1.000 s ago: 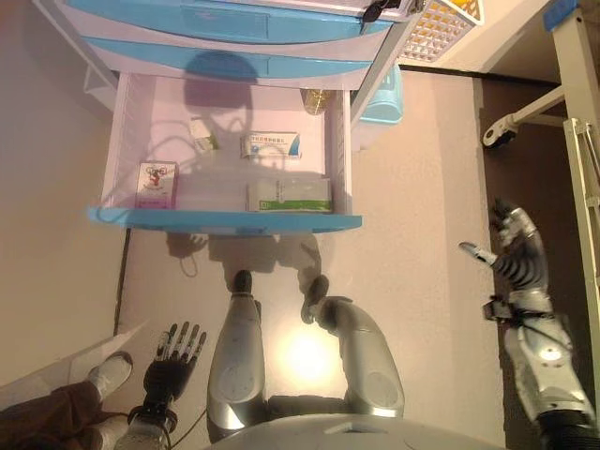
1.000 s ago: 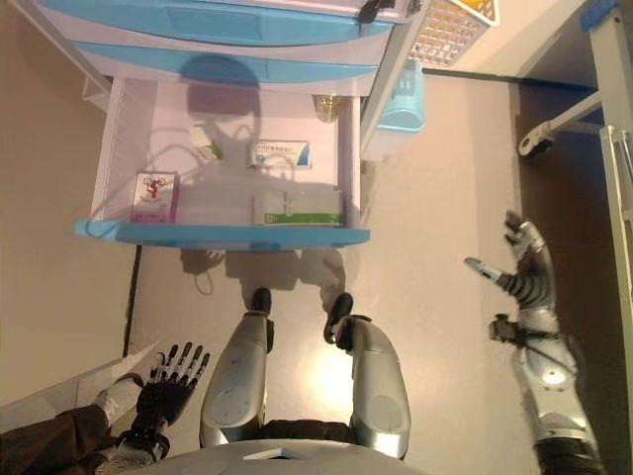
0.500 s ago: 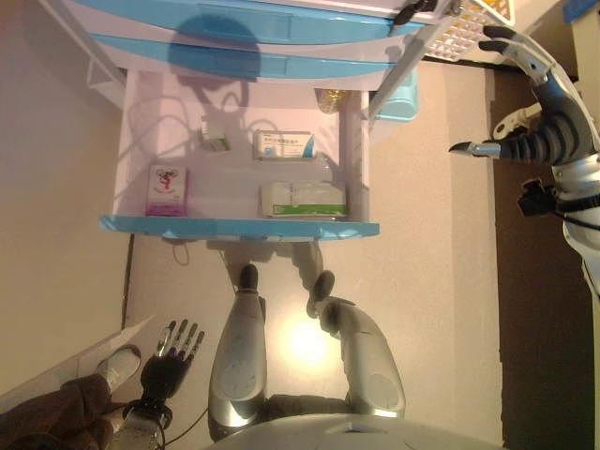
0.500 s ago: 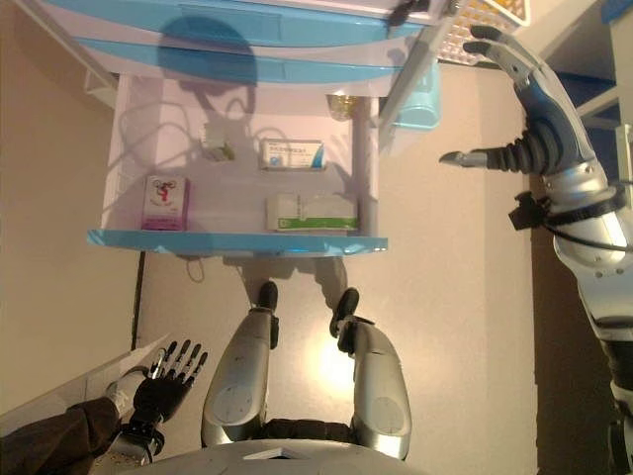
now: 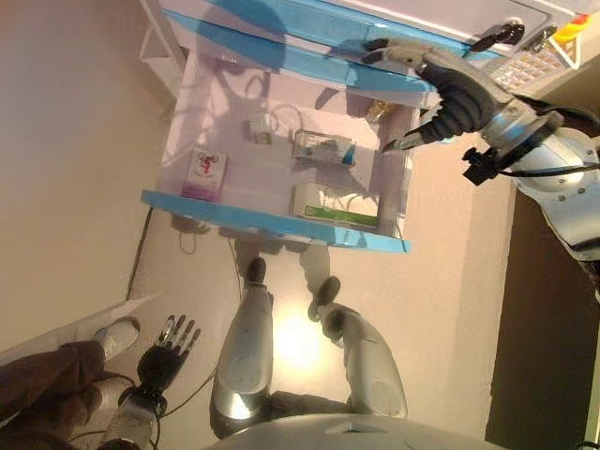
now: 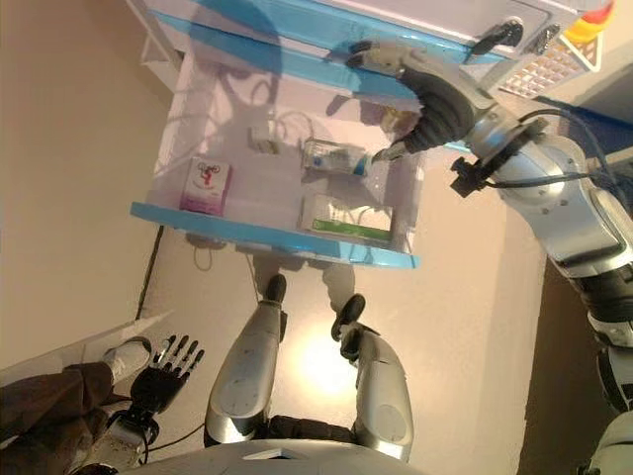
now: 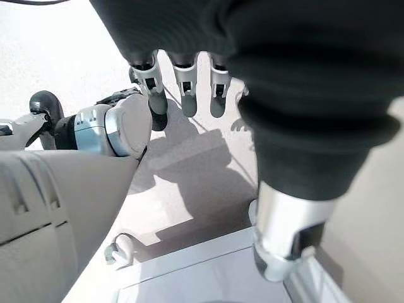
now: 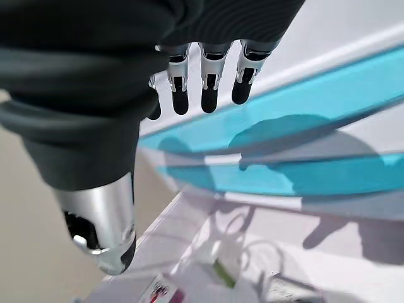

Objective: Open the drawer and pick up the medicine

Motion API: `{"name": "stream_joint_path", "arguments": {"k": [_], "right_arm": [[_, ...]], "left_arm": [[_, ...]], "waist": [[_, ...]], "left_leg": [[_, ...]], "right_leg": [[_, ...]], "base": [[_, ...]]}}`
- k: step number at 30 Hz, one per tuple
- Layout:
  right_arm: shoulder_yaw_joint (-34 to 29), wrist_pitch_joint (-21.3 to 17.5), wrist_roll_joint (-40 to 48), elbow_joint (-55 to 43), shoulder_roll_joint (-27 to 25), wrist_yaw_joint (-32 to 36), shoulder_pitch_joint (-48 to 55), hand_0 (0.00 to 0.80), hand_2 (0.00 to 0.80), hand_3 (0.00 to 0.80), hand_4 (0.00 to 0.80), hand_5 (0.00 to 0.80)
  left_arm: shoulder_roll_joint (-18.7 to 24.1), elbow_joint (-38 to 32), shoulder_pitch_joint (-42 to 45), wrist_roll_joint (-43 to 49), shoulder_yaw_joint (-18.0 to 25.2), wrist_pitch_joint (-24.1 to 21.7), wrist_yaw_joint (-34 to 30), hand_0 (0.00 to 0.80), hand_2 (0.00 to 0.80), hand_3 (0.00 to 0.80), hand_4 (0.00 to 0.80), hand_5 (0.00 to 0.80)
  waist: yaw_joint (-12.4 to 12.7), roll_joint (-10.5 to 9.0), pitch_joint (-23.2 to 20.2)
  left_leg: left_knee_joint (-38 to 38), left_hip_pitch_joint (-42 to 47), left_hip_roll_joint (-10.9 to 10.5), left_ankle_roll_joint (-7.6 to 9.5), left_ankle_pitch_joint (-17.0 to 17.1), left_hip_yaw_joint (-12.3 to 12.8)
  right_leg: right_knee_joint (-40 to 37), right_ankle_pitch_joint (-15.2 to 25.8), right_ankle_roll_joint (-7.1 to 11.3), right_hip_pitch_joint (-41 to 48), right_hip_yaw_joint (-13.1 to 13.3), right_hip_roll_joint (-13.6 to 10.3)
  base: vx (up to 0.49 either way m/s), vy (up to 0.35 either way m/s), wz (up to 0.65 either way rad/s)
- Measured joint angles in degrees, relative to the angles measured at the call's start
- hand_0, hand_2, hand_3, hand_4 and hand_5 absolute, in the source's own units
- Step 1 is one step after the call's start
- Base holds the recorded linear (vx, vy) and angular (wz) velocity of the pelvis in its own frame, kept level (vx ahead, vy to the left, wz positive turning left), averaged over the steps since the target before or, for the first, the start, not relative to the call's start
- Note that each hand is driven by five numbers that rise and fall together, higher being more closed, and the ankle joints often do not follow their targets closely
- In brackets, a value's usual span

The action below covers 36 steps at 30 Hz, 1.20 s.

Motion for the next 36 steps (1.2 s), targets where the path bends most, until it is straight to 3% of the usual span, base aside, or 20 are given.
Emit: {"name": "stream_joint_path", "arguments": {"k": [5, 14, 18, 36], "right_arm": [[4.0, 2.9, -0.8, 4.2, 4.0, 0.8, -3.4, 0.000, 0.000, 0.000, 0.000, 0.000], [10.4, 4.3, -10.2, 15.2, 9.3, -0.6, -9.9, 0.000, 0.000, 0.000, 0.000, 0.000], [12.2, 4.8, -13.4, 18.0, 9.8, -2.1, -12.1, 0.000, 0.000, 0.000, 0.000, 0.000], [18.7, 6.5, -24.6, 25.6, 13.0, -6.5, -19.4, 0.000, 0.000, 0.000, 0.000, 0.000]], "left_arm": [[0.0, -0.8, -0.1, 0.1, -0.5, 0.3, 0.5, 0.000, 0.000, 0.000, 0.000, 0.000], [0.0, -2.2, -0.1, 2.2, -0.8, 0.4, 0.6, 0.000, 0.000, 0.000, 0.000, 0.000], [-0.3, -2.3, 0.0, 2.3, -1.6, 1.3, 0.7, 0.000, 0.000, 0.000, 0.000, 0.000], [-0.8, -4.0, -0.1, 4.4, -2.7, 1.4, 1.2, 0.000, 0.000, 0.000, 0.000, 0.000]], "waist": [[0.9, 0.01, 0.0], [3.4, 0.34, 0.1], [4.4, 1.54, 0.2], [6.4, 3.24, 0.2]], "left_leg": [[-0.3, -0.8, -0.9, 0.24, 0.5, -1.1], [-1.9, -1.7, -2.0, 0.20, 1.8, -2.5], [-2.6, -1.6, -2.6, 0.38, 2.3, -2.9], [-2.7, -2.7, -3.8, 0.82, 2.9, -3.5]], "right_leg": [[0.1, -0.1, 0.31, -0.3, -1.2, -0.8], [0.1, -0.4, 0.58, -1.0, -2.6, -1.7], [0.3, -0.5, 0.74, -1.0, -2.9, -2.4], [2.3, -1.4, 1.38, -2.1, -3.9, -4.0]], "base": [[0.016, 0.025, 0.15], [0.011, 0.040, 0.10], [0.015, 0.036, 0.09], [0.028, 0.019, 0.05]]}}
